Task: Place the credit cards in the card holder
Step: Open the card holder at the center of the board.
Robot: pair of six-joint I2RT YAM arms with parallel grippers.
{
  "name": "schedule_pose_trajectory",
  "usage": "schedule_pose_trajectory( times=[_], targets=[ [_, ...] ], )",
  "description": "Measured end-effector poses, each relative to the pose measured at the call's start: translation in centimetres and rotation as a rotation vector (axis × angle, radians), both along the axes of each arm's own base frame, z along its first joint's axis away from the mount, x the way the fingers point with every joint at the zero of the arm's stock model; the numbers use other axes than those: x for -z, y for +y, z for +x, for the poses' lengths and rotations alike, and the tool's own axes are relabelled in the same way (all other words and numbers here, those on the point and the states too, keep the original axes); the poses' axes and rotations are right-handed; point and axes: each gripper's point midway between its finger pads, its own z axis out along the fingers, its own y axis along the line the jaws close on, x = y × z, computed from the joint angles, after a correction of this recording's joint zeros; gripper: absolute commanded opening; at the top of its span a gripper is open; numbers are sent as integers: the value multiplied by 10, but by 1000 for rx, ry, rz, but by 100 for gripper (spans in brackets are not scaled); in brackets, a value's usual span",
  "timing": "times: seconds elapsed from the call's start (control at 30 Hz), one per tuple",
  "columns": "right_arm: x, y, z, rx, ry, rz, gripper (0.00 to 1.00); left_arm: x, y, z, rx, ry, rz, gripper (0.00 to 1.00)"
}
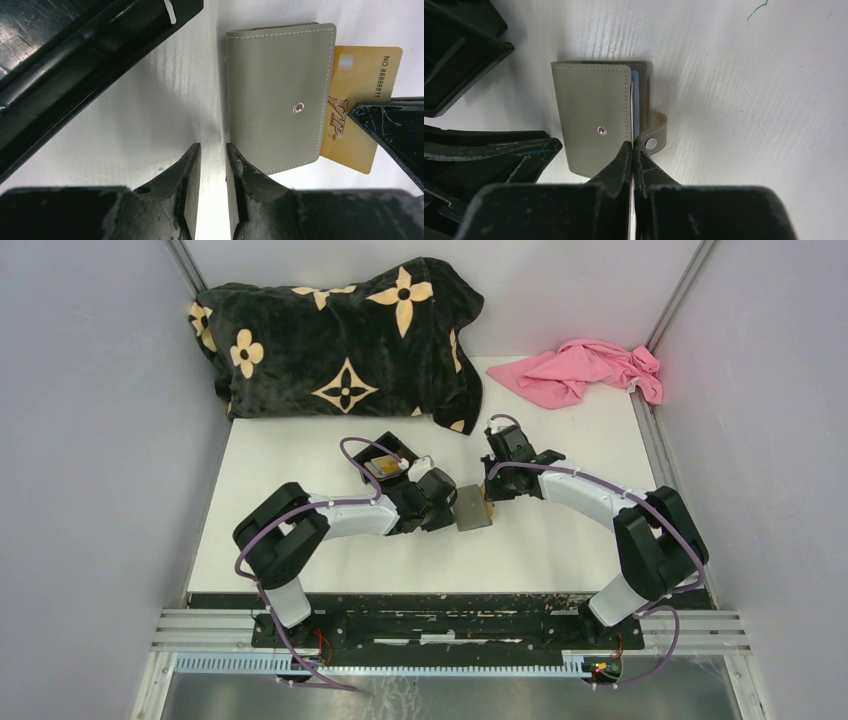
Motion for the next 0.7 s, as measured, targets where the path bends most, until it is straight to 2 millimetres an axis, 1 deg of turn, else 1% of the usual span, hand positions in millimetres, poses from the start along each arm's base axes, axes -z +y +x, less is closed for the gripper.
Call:
schedule_pose_trajectory(
  times=[0.2, 0.5, 0.7],
  targets=[
    [4, -1, 2, 20, 7, 36, 1, 0, -1, 1, 1, 1, 1, 32],
    [9, -2, 9, 75, 14, 150, 1, 1, -2, 1, 1, 1, 2, 32],
    [11, 0, 11, 91, 20, 211, 1, 1, -2, 1, 1, 1, 2, 32]
  ],
)
